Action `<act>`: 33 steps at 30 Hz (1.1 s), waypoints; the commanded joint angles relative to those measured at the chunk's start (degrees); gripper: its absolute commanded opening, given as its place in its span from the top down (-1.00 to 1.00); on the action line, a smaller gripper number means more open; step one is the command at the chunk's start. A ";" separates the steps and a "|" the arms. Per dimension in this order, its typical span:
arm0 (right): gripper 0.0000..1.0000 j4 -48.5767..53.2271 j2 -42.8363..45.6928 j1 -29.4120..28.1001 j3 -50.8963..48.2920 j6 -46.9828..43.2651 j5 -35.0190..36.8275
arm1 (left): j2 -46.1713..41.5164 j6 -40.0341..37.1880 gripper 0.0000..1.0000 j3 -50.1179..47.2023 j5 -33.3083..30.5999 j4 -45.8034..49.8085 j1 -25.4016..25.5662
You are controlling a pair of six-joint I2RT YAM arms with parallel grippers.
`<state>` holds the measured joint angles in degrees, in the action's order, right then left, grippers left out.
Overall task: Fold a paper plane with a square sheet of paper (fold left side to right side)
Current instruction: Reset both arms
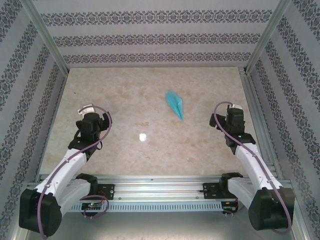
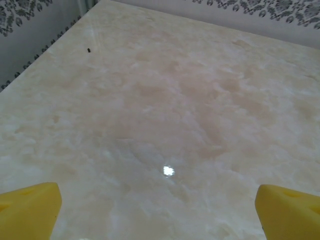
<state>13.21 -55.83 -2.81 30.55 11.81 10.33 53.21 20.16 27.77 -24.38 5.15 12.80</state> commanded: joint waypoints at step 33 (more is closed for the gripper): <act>-0.96 -71.22 -32.06 2.87 -10.52 -11.19 -2.47 | 36.18 -21.47 -1.00 -4.29 22.63 -53.18 -9.64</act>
<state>-54.85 -87.68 0.47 20.82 0.47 7.49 89.78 0.12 23.00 -3.22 -46.28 3.77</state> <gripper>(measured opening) 0.980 0.998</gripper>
